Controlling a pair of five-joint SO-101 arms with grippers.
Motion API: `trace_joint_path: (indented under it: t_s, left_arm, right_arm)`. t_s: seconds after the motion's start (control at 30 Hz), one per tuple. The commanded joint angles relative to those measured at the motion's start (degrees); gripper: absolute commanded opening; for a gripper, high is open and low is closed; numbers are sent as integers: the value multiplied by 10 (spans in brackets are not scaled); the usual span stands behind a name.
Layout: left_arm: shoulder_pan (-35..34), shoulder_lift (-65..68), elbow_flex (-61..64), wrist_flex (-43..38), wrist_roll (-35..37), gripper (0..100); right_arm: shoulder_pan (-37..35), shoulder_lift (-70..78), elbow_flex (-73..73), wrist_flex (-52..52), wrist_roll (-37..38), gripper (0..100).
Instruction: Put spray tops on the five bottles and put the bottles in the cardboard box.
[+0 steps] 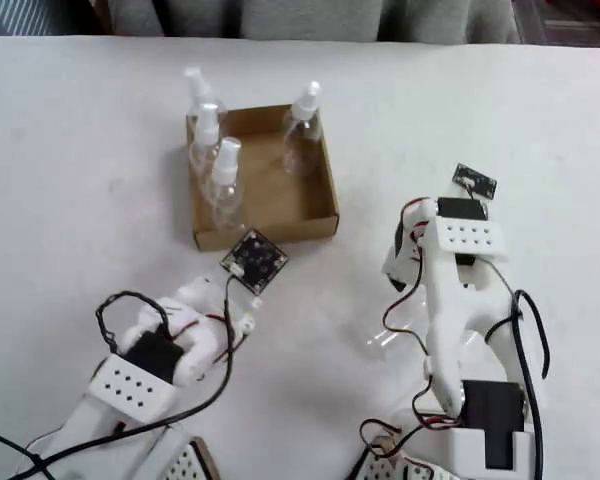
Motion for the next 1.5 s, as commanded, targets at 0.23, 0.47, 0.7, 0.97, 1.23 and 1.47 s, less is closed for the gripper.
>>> trace_joint_path:
  t_s: [0.23,0.47,0.7,0.97,1.23,1.47]
  left_arm:
    - [8,2,-4,-14,-7,38]
    - [8,2,-4,-14,-5,38]
    - [8,3,1,-29,-4,38]
    - [32,2,7,-47,-2,38]
    - [141,4,-113,56,18,39]
    - [241,136,-228,69,18,39]
  right_arm:
    - [-8,93,-26,-22,1,202]
    - [-28,75,-33,-35,30,110]
    - [17,-27,-33,-22,46,39]
    - [262,-142,-32,-20,215,34]
    - [500,-147,-32,-57,382,35]
    - [618,-134,-30,-141,432,35]
